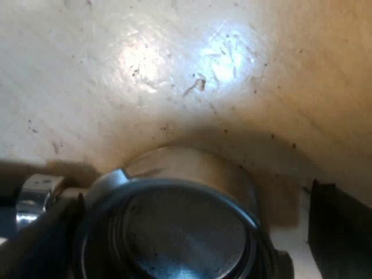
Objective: Put the handle in the coffee machine
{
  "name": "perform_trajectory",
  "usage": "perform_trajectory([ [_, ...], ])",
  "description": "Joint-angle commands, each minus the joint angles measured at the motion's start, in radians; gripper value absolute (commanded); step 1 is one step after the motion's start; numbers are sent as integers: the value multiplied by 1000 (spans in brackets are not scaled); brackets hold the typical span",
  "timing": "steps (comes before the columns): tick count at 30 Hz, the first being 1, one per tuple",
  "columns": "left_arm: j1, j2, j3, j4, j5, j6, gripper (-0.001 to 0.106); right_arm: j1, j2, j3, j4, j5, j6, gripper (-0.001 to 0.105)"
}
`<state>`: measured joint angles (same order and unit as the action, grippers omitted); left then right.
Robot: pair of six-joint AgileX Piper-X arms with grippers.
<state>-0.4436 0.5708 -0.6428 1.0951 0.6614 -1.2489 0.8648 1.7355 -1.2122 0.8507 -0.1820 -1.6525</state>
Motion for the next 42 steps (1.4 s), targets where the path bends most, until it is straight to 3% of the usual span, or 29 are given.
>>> perform_trajectory([
  [1, -4, -6, -9, -9, -6, -6, 81, -1, 0, -1, 2, 3, -13, 63],
  [4, -4, -6, -9, -9, -6, -2, 81, -1, 0, -1, 4, 3, 3, 35],
  [6, -4, -6, -9, -9, -6, 21, 81, -1, 0, -1, 25, -6, 29, 2],
  [7, -4, -6, -9, -6, -6, 26, 81, -1, -1, -1, 30, -10, 41, 0],
  [11, -4, -6, -9, -5, -6, 41, 81, -1, -21, -1, 76, -10, 120, 0],
  [16, -4, -6, -9, -5, -6, 77, 81, -1, -57, -1, 93, -10, 150, 0],
  [17, -4, -6, -9, -5, -6, 80, 81, -1, -119, -1, 123, -7, 203, 0],
  [20, -4, -6, -9, -5, -6, 87, 81, -1, -164, -1, 146, -8, 238, 0],
  [42, -4, 174, -6, -2, 3, 186, 81, -1, -358, -15, 233, 1, 332, 0],
])
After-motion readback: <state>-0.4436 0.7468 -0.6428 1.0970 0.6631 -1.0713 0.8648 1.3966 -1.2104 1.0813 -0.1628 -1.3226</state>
